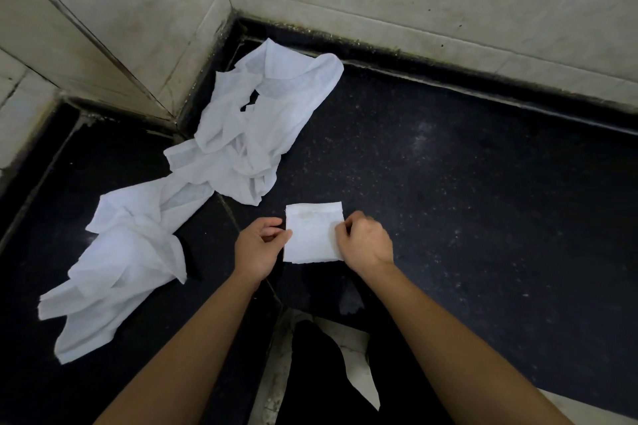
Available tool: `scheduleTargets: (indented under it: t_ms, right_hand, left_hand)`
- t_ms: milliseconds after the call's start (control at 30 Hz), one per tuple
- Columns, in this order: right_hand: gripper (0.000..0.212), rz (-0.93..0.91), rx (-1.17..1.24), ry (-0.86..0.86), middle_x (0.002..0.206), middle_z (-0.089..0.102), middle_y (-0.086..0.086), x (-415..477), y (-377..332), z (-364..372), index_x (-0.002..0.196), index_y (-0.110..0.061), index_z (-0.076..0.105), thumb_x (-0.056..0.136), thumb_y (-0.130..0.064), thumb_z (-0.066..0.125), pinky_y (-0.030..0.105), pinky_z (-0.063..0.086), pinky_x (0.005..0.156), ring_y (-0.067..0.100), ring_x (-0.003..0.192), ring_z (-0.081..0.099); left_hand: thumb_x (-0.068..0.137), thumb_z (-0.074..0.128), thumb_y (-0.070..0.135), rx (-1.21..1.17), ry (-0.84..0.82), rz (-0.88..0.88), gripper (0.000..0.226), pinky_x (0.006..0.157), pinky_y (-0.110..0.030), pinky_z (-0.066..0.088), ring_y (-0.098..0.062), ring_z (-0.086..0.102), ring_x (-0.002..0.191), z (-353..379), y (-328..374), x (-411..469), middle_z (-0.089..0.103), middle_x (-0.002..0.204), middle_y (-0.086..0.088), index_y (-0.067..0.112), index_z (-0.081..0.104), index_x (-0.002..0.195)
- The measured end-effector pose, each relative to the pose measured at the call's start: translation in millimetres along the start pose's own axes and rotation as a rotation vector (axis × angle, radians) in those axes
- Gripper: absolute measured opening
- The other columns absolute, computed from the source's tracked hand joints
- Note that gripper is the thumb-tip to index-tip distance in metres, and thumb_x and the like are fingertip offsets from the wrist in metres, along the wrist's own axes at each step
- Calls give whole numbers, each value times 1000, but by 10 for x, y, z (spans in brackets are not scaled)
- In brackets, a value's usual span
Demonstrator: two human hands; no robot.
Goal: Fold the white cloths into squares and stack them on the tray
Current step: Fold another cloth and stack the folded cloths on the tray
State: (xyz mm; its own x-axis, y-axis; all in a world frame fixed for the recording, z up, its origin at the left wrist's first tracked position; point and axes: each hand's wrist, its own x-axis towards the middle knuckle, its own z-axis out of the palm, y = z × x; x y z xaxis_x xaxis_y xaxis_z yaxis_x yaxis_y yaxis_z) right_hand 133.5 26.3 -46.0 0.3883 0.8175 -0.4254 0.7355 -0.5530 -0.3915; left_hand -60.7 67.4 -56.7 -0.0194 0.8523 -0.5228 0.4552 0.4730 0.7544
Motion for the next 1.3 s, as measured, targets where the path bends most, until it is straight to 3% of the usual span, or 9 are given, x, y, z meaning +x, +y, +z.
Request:
scheduleTargets:
  t_ms: [167, 300, 467, 567, 733, 900, 967, 1100, 1300]
  right_hand:
    - [51, -239, -214, 201, 136, 53, 17, -76, 83, 117, 142, -7, 47, 92, -19, 53, 47, 52, 89, 34, 116, 58]
    - [60, -505, -244, 109, 167, 11, 18, -75, 45, 146, 159, -9, 18, 106, -36, 24, 49, 18, 123, 34, 154, 13]
    - [78, -556, -584, -109, 165, -20, 12, 130, 320, 215, 157, -14, -15, 97, -63, -1, 57, 8, 123, 36, 154, -8]
    - [79, -532, -590, -162, 162, -28, 9, 158, 326, 202, 153, -15, -22, 93, -65, -7, 57, 0, 124, 35, 153, -15]
    - [82, -372, -248, -58, 166, 10, 14, 13, 176, 94, 160, -7, -2, 103, -59, 26, 48, 16, 124, 31, 152, 14]
    - [78, 71, 296, -35, 121, 63, 3, -95, -78, -1, 158, -11, 9, 101, -42, 51, 39, 48, 101, 24, 121, 58]
    - [65, 214, 383, -101, 101, 64, -6, -112, -104, -46, 152, -14, 33, 96, -31, 61, 32, 50, 91, 19, 106, 63]
    - [22, 295, 648, -131, 99, 72, -5, -202, -104, -109, 111, -23, 72, 93, -18, 60, 35, 56, 88, 20, 98, 68]
    - [28, 194, 830, -117, 109, 71, -7, -440, -33, -420, 117, -21, 67, 103, -10, 46, 15, 51, 74, 11, 100, 67]
  left_hand:
    - [89, 72, 27, 50, -34, 60, 31, 92, -31, 52, -9, 65, 97, 0, 24, 0, 71, 103, 8, 23, 66, 120]
    - [97, 58, 26, 425, 24, 490, 34, 94, -41, 49, -18, 54, 111, -36, -56, -10, 62, 123, 3, 20, 59, 130]
    - [103, 28, 31, 985, -165, 700, 55, 110, -47, 33, -20, 16, 152, 29, -127, 54, 13, 167, -3, 14, 27, 155]
    - [100, 20, 36, 1124, -195, 668, 61, 107, -49, 39, -22, 23, 151, 52, -177, 47, 16, 166, -8, 9, 26, 155]
    - [100, 22, 37, 1148, -173, 670, 63, 105, -50, 41, -25, 29, 149, 81, -200, 33, 23, 164, -12, 5, 30, 153]
    - [101, 18, 35, 1141, -158, 656, 62, 111, -49, 36, -25, 24, 151, 90, -236, -13, 18, 165, -12, 4, 26, 155]
    - [101, 16, 36, 1115, -160, 631, 64, 115, -48, 32, -24, 22, 151, 92, -252, -43, 16, 165, -12, 4, 22, 156]
    - [99, 14, 39, 875, -190, 543, 67, 122, -34, 2, -17, 8, 153, 55, -212, -143, 7, 166, -5, 8, 10, 158]
    - [96, 51, 4, 100, -171, 194, 62, 116, -29, 29, -13, 38, 140, 23, 99, -335, 40, 155, -2, 16, 31, 154]
